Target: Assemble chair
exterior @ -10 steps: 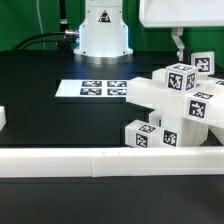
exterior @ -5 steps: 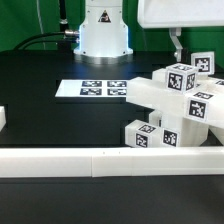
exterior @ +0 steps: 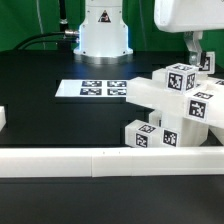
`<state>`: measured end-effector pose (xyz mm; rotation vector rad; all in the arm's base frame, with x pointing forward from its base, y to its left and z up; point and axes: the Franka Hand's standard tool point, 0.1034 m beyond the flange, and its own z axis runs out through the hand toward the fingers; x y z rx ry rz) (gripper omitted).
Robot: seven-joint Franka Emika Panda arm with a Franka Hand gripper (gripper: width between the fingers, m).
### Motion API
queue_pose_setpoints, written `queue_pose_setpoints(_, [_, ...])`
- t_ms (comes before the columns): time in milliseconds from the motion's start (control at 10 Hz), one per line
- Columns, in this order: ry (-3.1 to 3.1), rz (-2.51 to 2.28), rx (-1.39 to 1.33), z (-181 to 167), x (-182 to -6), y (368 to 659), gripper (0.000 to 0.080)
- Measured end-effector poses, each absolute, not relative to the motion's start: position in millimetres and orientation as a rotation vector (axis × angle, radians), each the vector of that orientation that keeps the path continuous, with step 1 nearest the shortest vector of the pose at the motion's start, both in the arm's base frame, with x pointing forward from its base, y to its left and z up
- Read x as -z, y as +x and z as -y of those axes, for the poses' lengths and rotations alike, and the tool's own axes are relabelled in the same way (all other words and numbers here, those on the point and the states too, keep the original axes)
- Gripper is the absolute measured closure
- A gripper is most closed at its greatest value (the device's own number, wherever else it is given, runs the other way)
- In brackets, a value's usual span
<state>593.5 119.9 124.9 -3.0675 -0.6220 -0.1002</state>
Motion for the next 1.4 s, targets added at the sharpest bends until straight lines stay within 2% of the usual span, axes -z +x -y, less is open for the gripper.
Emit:
queue_pose_setpoints(200, [-3.028, 0.817, 0.098, -118.2, -124.0, 593.5, 0.0151])
queue_pose_setpoints(400, [-2.929, 1.215, 0.122, -114.7, -119.1, 591.7, 0.0151])
queue_pose_setpoints(700, [-2.826, 1.479, 0.131, -109.2, -113.0, 585.4, 0.0151])
queue_pose_setpoints(1200, [-2.833, 1.472, 0.139, -101.8, -112.6, 584.7, 0.0151])
queue_pose_setpoints(1300, [-2.835, 1.468, 0.139, -100.0, -112.6, 585.0, 0.0282])
queue_pose_setpoints(1400, [-2.838, 1.463, 0.138, -98.3, -112.3, 585.1, 0.0282])
